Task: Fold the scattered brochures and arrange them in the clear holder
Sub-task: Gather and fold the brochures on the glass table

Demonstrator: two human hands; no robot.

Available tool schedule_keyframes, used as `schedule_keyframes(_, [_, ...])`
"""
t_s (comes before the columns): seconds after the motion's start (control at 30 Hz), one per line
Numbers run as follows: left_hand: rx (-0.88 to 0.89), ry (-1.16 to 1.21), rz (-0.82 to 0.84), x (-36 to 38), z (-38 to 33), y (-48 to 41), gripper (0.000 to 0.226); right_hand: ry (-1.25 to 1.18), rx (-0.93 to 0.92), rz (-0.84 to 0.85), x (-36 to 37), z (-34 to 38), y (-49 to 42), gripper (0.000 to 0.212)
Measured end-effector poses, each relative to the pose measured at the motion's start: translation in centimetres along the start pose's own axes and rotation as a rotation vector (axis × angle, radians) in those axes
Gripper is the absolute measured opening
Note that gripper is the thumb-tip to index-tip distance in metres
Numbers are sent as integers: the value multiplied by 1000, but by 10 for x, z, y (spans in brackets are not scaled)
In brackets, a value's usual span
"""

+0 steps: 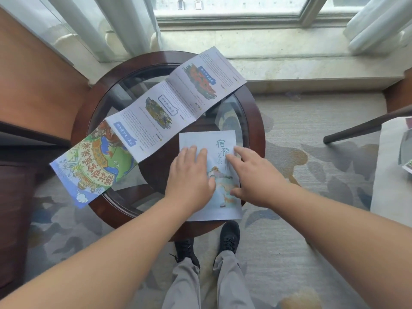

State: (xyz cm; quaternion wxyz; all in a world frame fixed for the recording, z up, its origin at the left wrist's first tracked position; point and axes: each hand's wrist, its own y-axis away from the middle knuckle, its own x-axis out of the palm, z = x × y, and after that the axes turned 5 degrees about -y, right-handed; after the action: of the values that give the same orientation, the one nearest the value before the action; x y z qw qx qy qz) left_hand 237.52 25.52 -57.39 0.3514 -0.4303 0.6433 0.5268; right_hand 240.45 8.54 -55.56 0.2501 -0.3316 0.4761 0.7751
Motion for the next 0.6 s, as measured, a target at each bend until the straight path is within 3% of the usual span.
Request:
schedule_keyframes(0.1, [86,-62,8,12,-10,-40,76,81,-45,-64,-2,-3,-20,112])
schedule_keyframes(0.23, [94,-189,-11,46,-15,-53,82,145,-20,10,9,-11,-35,129])
schedule_keyframes(0.33, [93,-235,-75,58,-13,-54,84,166,-20,-3,14,-16,-37,130])
schedule_keyframes(0.5, [174,-253,-46,68,-12,-17,77,149,-2,-10,15,-14,-37,119])
schedule_keyframes(0.6, [250,-232,-9,72,-6,11,76,171,8,13,15,-11,-36,124])
